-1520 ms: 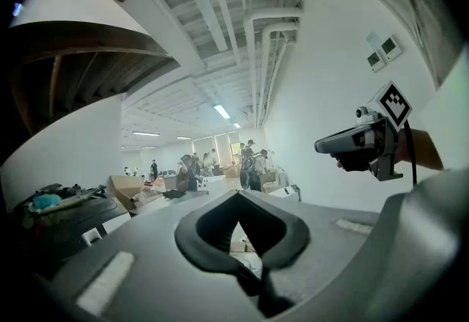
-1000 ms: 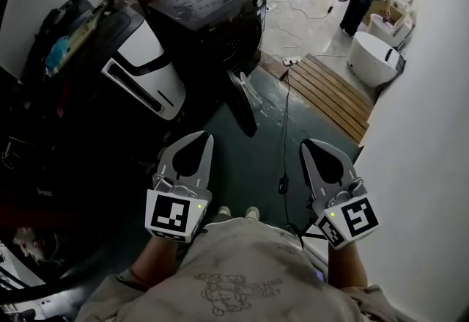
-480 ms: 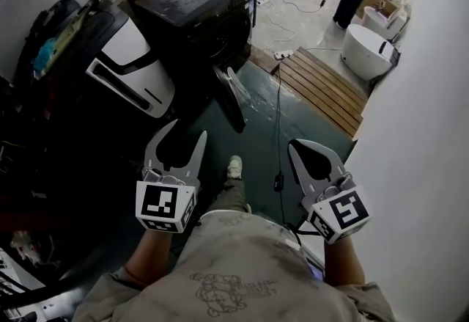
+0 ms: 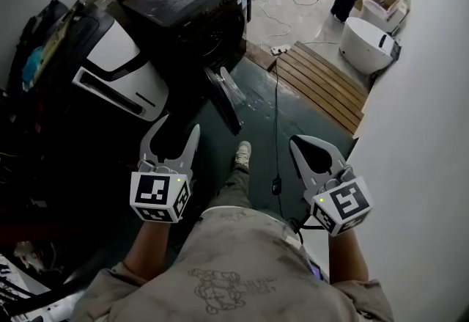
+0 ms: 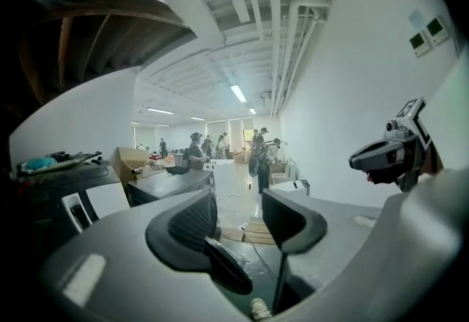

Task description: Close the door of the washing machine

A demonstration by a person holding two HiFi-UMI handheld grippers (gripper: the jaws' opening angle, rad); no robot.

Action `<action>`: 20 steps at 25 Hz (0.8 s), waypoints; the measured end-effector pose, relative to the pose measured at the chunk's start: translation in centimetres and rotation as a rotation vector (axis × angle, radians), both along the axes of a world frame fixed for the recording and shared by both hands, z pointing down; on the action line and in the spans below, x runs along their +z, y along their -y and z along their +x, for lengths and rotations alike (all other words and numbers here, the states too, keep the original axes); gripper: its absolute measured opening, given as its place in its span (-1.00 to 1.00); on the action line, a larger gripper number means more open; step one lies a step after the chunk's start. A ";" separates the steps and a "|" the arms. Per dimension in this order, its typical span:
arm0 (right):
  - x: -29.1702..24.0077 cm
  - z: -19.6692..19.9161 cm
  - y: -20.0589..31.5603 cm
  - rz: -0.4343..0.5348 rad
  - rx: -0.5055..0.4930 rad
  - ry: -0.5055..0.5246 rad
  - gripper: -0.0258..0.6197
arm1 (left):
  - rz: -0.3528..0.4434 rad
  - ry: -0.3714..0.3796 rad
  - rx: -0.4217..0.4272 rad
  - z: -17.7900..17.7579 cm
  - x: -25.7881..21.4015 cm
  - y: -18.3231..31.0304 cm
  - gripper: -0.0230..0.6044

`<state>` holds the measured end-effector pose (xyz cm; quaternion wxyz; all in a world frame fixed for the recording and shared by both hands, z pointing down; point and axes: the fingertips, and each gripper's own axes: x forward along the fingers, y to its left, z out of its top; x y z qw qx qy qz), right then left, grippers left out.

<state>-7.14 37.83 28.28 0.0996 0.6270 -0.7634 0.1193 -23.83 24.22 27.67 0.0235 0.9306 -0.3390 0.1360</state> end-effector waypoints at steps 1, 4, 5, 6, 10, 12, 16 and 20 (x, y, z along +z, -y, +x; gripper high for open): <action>0.4 0.5 0.5 -0.006 0.006 0.006 -0.83 | 0.005 0.016 0.003 0.5 0.4 0.6 -0.27; 1.5 2.1 2.7 -0.021 0.026 0.026 -0.83 | 0.004 0.056 0.003 2.1 1.7 3.1 -0.25; 1.8 2.7 3.7 -0.028 0.030 0.030 -0.83 | -0.004 0.066 0.005 2.7 2.2 4.0 -0.23; 2.1 3.2 4.7 -0.036 0.033 0.033 -0.83 | -0.013 0.075 0.010 3.4 2.7 4.9 -0.23; 2.8 5.6 8.5 -0.075 0.042 0.038 -0.83 | -0.026 0.115 0.035 6.2 3.7 8.4 -0.23; 2.8 6.6 10.6 -0.089 0.043 0.039 -0.83 | -0.038 0.127 0.036 7.1 4.0 10.5 -0.23; 2.8 8.9 14.9 -0.127 0.048 0.028 -0.83 | -0.087 0.108 0.026 9.2 5.1 15.1 -0.23; 3.9 10.6 20.4 -0.169 0.037 0.019 -0.83 | -0.152 0.123 0.010 10.6 7.0 20.3 -0.23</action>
